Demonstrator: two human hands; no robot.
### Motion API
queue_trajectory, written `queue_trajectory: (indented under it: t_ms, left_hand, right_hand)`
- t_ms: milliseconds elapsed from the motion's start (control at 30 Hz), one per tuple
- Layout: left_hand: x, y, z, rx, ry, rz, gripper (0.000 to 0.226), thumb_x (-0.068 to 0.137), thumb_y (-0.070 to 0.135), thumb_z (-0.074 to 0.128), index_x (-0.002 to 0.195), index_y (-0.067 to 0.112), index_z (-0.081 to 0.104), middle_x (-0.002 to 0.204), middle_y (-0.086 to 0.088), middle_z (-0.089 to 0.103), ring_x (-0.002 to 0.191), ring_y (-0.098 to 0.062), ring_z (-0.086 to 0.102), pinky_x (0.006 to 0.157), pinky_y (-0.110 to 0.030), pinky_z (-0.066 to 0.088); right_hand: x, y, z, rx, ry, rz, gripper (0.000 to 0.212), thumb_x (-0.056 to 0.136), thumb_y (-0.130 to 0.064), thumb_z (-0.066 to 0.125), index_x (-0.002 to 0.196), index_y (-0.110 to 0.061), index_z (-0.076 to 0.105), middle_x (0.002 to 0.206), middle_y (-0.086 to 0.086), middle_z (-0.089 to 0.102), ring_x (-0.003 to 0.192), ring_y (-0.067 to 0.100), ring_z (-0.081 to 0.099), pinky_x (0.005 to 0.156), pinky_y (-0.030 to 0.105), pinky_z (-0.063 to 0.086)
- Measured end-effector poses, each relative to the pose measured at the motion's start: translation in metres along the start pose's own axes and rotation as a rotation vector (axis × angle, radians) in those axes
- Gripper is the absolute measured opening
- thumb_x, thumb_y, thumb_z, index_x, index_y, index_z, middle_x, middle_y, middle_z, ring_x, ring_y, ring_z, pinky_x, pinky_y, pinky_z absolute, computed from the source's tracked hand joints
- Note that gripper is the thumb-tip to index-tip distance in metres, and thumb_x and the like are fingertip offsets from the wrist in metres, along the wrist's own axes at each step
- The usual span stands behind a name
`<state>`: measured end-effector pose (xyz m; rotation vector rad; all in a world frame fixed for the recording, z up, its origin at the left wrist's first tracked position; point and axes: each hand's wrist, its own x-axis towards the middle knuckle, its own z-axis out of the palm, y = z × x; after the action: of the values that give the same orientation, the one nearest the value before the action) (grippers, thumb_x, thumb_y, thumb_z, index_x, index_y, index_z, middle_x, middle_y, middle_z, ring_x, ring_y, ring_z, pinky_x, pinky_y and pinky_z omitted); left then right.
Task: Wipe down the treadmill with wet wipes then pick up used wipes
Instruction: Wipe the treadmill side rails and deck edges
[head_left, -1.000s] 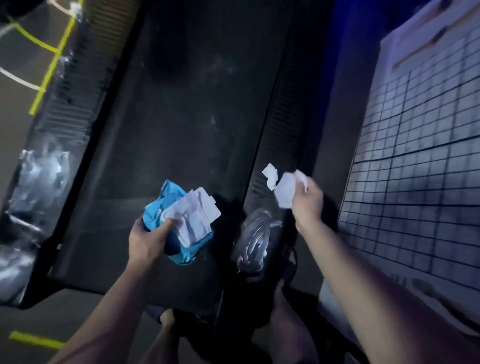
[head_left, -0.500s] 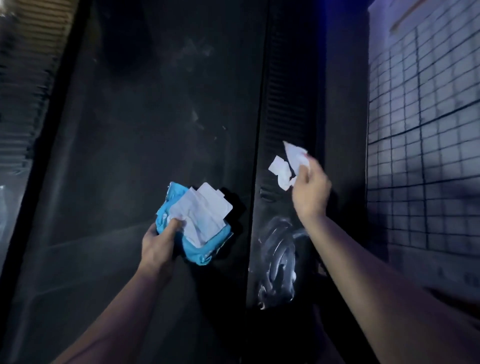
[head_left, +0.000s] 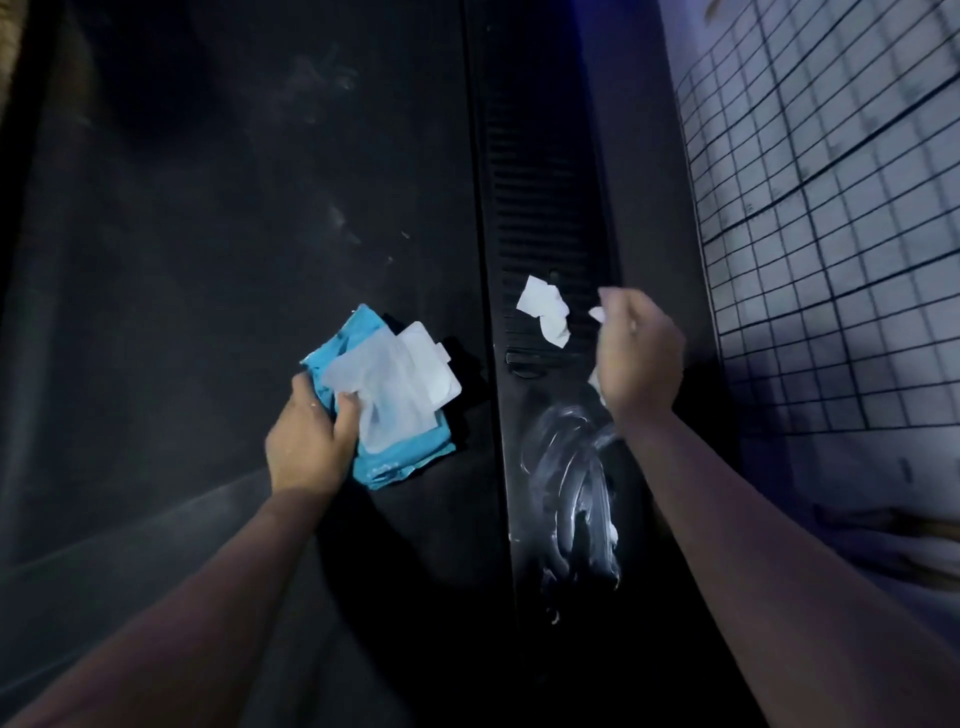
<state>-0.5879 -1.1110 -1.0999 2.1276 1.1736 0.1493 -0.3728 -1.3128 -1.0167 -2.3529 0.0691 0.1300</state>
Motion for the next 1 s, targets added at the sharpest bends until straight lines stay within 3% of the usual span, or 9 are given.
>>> queue_trajectory:
  t_ms: [100, 233, 500, 733, 867, 1000]
  left_hand:
    - [0.012, -0.02, 0.012, 0.12, 0.056, 0.083, 0.06, 0.086, 0.059, 0.024, 0.108, 0.007, 0.045, 0.081, -0.005, 0.055, 0.068, -0.028, 0.049, 0.066, -0.038, 0.034]
    - [0.014, -0.017, 0.018, 0.172, 0.075, 0.109, 0.048, 0.088, 0.06, 0.021, 0.1, 0.016, 0.037, 0.078, -0.004, 0.052, 0.066, -0.026, 0.046, 0.065, -0.036, 0.033]
    - [0.013, -0.014, 0.014, 0.195, 0.072, 0.102, 0.067, 0.086, 0.062, 0.017, 0.111, 0.008, 0.047, 0.082, -0.003, 0.054, 0.068, -0.026, 0.047, 0.065, -0.037, 0.034]
    - [0.015, -0.016, 0.017, 0.194, 0.132, 0.174, 0.058, 0.092, 0.053, 0.026, 0.115, 0.003, 0.047, 0.086, -0.01, 0.056, 0.072, -0.03, 0.048, 0.071, -0.039, 0.032]
    - [0.02, -0.02, 0.018, 0.179, 0.148, 0.195, 0.044, 0.098, 0.054, 0.033, 0.102, 0.01, 0.04, 0.095, -0.025, 0.065, 0.087, -0.046, 0.061, 0.073, -0.044, 0.035]
    - [0.017, -0.021, 0.017, 0.12, 0.16, 0.158, 0.043, 0.103, 0.05, 0.042, 0.105, 0.008, 0.045, 0.099, -0.027, 0.066, 0.091, -0.047, 0.062, 0.078, -0.046, 0.04]
  right_hand:
    - [0.022, -0.003, 0.021, -0.378, -0.069, -0.334, 0.042, 0.094, -0.061, 0.054, 0.126, -0.038, 0.067, 0.107, -0.004, 0.069, 0.095, 0.023, 0.066, 0.078, 0.035, 0.05]
    - [0.036, 0.01, 0.043, -0.571, -0.262, -0.391, 0.039, 0.094, -0.054, 0.061, 0.129, -0.035, 0.066, 0.113, 0.001, 0.057, 0.091, 0.03, 0.066, 0.072, 0.034, 0.047]
    - [0.034, 0.016, 0.053, -0.476, -0.219, -0.375, 0.024, 0.098, -0.033, 0.061, 0.118, -0.024, 0.071, 0.119, 0.003, 0.056, 0.087, 0.034, 0.065, 0.068, 0.035, 0.045]
    - [0.033, 0.013, 0.015, -0.272, -0.162, -0.372, 0.015, 0.093, -0.038, 0.067, 0.103, -0.03, 0.075, 0.11, -0.002, 0.065, 0.095, 0.021, 0.062, 0.078, 0.037, 0.051]
    - [0.012, 0.056, -0.029, -0.291, -0.118, -0.392, 0.016, 0.092, -0.035, 0.068, 0.104, -0.031, 0.077, 0.099, -0.009, 0.06, 0.096, 0.018, 0.061, 0.078, 0.032, 0.047]
    - [-0.027, 0.101, -0.047, -0.3, -0.089, -0.376, 0.013, 0.093, -0.03, 0.068, 0.103, -0.031, 0.077, 0.105, -0.007, 0.066, 0.098, 0.021, 0.064, 0.081, 0.038, 0.052]
